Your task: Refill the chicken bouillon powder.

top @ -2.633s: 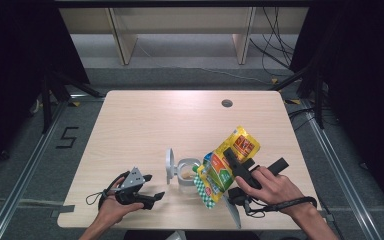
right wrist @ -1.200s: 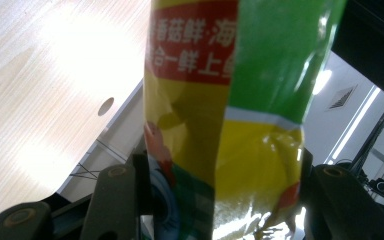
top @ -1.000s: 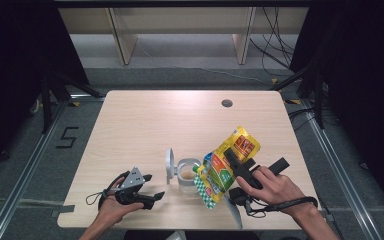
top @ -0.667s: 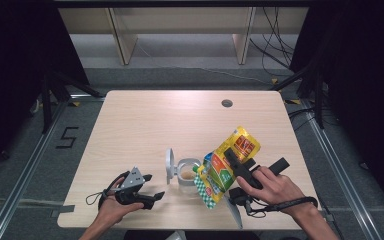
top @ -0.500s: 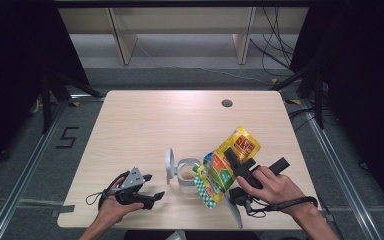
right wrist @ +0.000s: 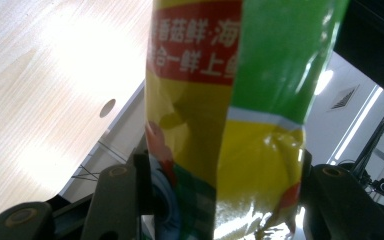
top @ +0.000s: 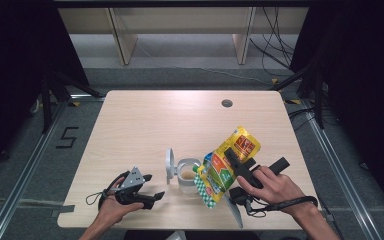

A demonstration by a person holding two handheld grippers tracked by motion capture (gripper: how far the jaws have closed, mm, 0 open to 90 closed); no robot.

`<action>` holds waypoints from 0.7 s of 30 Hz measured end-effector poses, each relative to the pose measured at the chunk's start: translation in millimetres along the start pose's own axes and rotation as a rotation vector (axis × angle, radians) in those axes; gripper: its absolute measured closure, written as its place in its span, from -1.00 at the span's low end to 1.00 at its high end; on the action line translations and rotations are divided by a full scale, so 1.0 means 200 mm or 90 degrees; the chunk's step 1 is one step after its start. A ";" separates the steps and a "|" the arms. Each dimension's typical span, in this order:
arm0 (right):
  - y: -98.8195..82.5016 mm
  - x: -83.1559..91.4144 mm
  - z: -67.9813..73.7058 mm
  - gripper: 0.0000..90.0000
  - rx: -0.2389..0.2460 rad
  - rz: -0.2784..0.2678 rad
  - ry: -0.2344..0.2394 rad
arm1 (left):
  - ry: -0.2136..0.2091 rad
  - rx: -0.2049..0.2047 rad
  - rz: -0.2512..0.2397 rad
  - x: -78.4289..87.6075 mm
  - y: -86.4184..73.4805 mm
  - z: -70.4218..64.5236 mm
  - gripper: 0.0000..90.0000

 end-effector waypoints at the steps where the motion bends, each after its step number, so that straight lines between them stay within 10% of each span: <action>1: 0.00 0.00 0.00 0.17 0.000 0.000 0.000 | 0.000 0.000 0.000 0.00 0.00 0.00 -0.49; 21: -0.01 -0.01 0.00 0.17 0.000 -0.002 0.000 | 0.003 -0.016 0.000 0.00 0.00 0.01 -0.49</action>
Point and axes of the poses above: each handheld gripper's, and its own axes: x roughly backward along the jaws, y roughly out of its top, z roughly to its left, the point moved 5 cm from there along -x, roughly forward along the jaws, and after that the axes turned 4 degrees about -y, right-handed, at the moved point
